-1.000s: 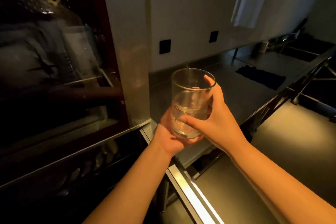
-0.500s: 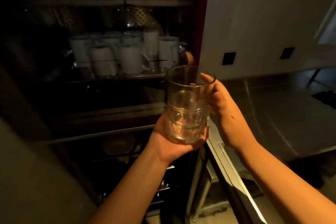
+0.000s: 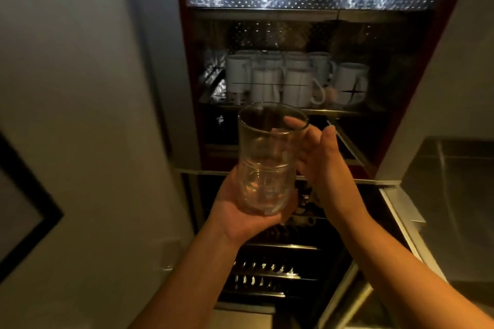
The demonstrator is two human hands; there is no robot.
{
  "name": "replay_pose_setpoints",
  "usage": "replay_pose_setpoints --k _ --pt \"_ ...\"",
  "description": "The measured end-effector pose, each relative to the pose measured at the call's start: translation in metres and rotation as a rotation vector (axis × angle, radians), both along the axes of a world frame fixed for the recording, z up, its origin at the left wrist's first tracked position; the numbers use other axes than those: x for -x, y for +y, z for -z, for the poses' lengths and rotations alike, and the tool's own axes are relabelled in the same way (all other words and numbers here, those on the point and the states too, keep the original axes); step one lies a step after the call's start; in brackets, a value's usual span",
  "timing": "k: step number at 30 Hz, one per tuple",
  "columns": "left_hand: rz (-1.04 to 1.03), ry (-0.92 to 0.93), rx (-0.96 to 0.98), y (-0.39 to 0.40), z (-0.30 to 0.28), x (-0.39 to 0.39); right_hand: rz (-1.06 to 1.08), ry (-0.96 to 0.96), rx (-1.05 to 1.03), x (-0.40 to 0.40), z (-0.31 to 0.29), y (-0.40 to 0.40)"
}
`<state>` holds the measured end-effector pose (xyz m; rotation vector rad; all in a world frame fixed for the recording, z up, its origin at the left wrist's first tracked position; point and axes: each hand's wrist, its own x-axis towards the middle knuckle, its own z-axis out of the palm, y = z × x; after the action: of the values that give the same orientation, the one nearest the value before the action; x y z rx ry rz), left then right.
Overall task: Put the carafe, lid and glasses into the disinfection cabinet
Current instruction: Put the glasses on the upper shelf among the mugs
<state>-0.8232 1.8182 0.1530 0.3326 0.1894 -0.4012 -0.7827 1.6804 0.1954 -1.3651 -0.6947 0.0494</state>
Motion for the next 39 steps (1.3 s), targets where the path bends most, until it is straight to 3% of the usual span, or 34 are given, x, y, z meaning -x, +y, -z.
replay_pose_setpoints --k 7,21,32,39 --pt "-0.086 0.015 0.125 0.035 0.007 0.044 -0.147 0.488 -0.335 0.002 0.020 0.035" --pt "-0.270 0.031 0.125 0.063 0.017 0.074 -0.043 1.095 -0.640 -0.026 0.082 0.072" --pt "-0.282 0.021 0.140 0.068 0.020 0.084 0.015 1.267 -0.878 -0.056 0.111 0.088" --pt "-0.288 0.021 0.162 0.066 0.022 0.083 0.049 1.279 -0.840 -0.062 0.121 0.096"
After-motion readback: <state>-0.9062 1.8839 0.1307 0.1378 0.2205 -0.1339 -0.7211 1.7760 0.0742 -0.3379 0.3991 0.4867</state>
